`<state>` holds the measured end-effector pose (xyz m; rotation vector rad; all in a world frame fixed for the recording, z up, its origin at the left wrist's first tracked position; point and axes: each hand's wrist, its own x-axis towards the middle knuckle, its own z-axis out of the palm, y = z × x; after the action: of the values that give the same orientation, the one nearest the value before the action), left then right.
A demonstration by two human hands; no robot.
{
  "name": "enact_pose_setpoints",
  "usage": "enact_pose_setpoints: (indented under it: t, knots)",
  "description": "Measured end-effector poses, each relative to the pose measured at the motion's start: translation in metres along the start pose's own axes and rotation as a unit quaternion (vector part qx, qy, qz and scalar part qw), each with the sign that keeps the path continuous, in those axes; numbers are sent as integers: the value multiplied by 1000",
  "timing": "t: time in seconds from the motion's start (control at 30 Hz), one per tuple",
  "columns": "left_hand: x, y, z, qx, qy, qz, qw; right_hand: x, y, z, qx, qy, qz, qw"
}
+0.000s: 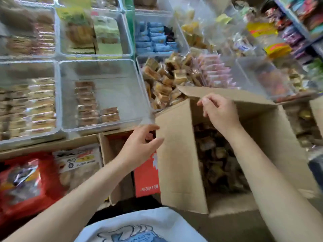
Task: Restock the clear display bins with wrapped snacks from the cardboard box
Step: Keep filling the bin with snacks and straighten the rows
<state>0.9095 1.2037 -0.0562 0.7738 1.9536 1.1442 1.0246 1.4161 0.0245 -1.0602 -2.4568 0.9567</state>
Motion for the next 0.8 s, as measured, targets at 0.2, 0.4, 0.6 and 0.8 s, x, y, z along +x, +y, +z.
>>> enact_pose_setpoints:
  t: [0.2,0.4,0.6,0.8]
  knots:
    - [26,35,86,-77,-31,9,996,13,109,1,-145,-143,54,978]
    - [31,29,99,-103,23,13,994,40,187,52,-197,-261,37,944]
    - [30,29,103,-100,47,-15,994,44,206,126,-160,-346,20,924]
    - [28,33,106,-90,58,-19,994,30,224,179,-253,-372,-37,892]
